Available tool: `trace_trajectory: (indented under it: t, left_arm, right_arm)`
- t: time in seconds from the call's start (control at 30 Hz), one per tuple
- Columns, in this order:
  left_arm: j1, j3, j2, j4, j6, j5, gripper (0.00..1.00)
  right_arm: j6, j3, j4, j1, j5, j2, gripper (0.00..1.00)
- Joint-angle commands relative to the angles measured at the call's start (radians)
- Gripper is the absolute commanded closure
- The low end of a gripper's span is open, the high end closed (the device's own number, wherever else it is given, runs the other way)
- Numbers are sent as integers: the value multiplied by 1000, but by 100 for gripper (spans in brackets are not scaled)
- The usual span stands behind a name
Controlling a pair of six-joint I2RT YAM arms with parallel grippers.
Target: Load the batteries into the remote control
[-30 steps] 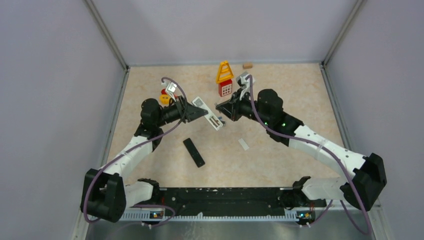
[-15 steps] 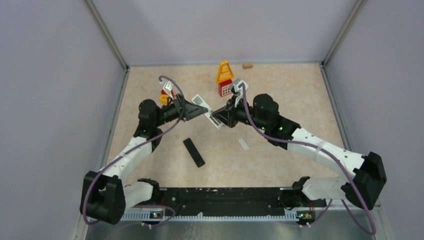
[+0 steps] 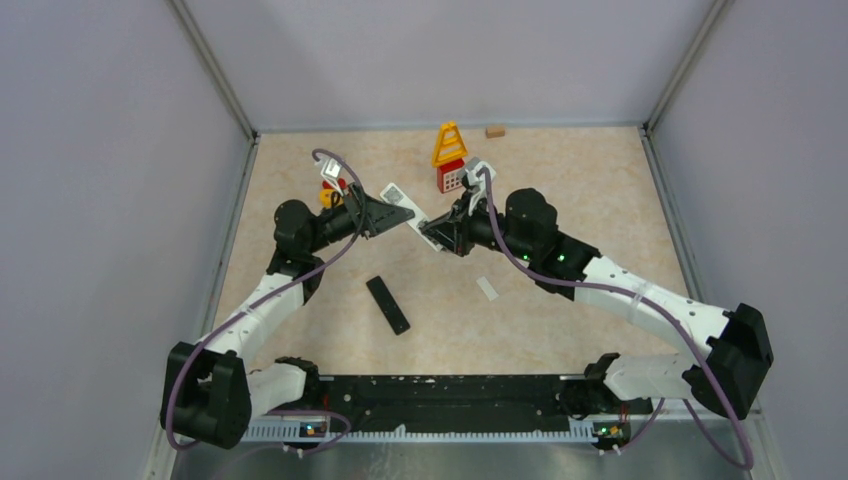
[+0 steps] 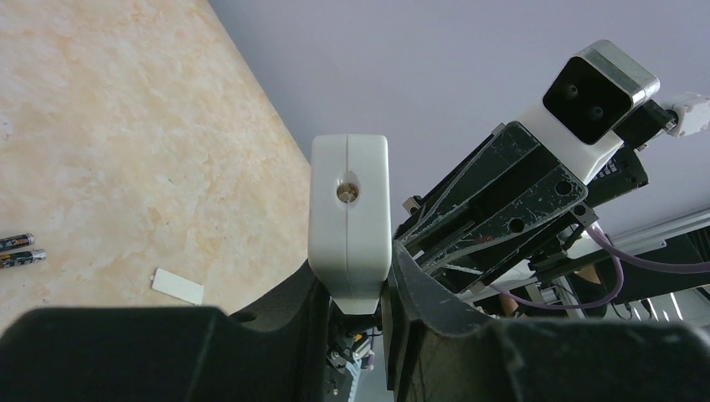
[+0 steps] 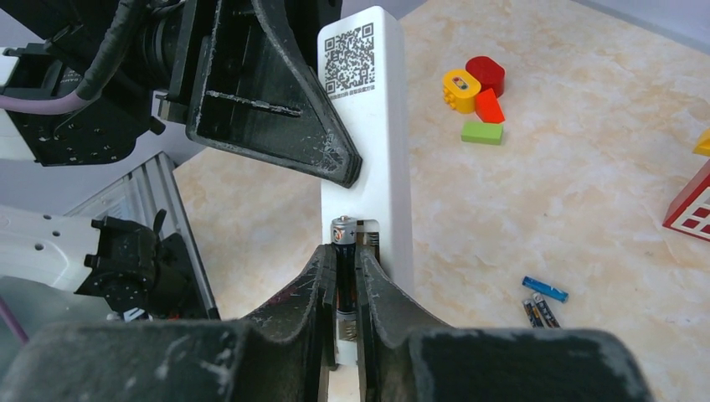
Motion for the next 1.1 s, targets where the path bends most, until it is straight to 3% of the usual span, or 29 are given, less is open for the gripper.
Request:
trace_trajectory:
  t: [0.0,0.6,0.73,0.9,1.07]
  left_arm:
    - [0,18,-36,98,-30,-17,100]
    - [0,21,-44,92,-12,-21,100]
    - [0,20,-44,90,0,-24,100]
    - [0,10,-50,88,42,-32,100]
    - [0,4,-56,90,72,-47,100]
  right_arm:
    - [-24,-8,2,14,-6,4,87]
    - [12,53,-58,15,-3,-8,69]
    - [45,78,-86,14,25,-17,56]
    - [89,103,-97,14,25,-48,32]
    - [160,119,-102,14,57,-90,23]
